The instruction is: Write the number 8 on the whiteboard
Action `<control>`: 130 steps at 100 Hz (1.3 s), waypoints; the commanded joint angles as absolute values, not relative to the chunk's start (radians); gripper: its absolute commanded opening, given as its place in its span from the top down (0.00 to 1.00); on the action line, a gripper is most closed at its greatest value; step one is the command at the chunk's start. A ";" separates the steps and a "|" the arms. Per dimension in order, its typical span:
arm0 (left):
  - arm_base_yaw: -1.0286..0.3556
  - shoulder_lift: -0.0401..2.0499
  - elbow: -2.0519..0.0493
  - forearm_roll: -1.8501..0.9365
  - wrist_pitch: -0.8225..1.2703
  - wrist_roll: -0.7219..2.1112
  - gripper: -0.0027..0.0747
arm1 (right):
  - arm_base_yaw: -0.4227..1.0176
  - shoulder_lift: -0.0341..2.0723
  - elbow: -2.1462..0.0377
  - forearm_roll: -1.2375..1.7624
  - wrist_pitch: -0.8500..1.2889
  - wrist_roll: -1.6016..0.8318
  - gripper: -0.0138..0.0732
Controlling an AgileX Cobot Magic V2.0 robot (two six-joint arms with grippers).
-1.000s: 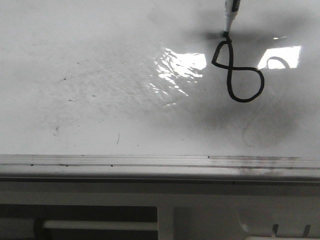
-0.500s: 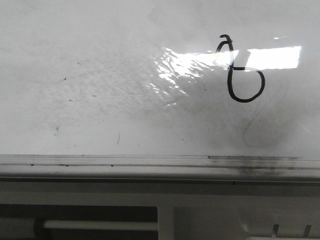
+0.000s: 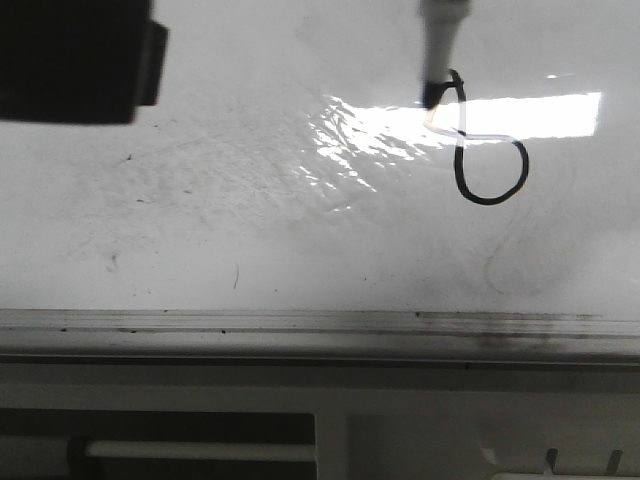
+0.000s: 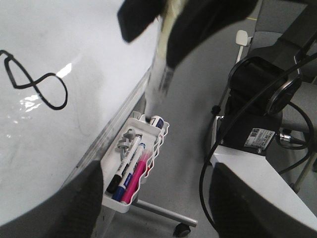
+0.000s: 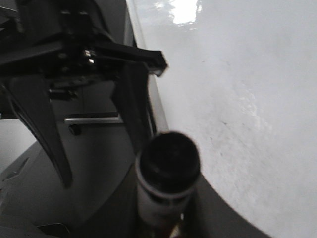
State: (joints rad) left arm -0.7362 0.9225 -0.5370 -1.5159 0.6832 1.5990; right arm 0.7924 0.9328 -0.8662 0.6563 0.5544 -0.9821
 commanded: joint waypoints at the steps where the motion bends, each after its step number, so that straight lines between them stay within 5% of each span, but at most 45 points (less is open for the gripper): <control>1: -0.735 0.976 -0.587 -1.639 0.765 1.698 0.42 | 0.827 0.957 -0.898 0.731 0.456 -1.030 0.92; 38: -0.735 1.078 -0.598 -1.739 0.867 1.764 0.46 | 0.930 1.030 -0.898 0.750 0.367 -1.030 0.92; 47: -0.735 1.078 -0.598 -1.737 0.865 1.764 0.62 | 0.930 1.030 -0.898 0.765 0.343 -1.030 0.92; 60: -0.735 1.078 -0.598 -1.735 0.859 1.764 0.99 | 0.930 1.030 -0.898 0.779 0.343 -1.030 0.92; 71: -0.735 1.078 -0.598 -1.733 0.859 1.764 0.99 | 0.930 1.030 -0.898 0.790 0.341 -1.030 0.90; 80: -0.735 1.078 -0.596 -1.731 0.859 1.764 0.99 | 0.930 1.030 -0.898 0.790 0.341 -1.030 0.77; 102: -0.735 1.078 -0.558 -1.725 0.859 1.764 0.99 | 0.906 1.022 -0.898 0.786 0.331 -1.030 0.20; 130: -0.735 1.080 -0.470 -1.774 0.721 1.712 0.99 | 0.731 0.880 -0.898 0.784 0.289 -1.030 0.19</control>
State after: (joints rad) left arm -0.7342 1.0881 -0.4633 -1.6869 0.7511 1.7480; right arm 0.7847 0.9452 -0.8662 0.7663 0.3610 -1.0203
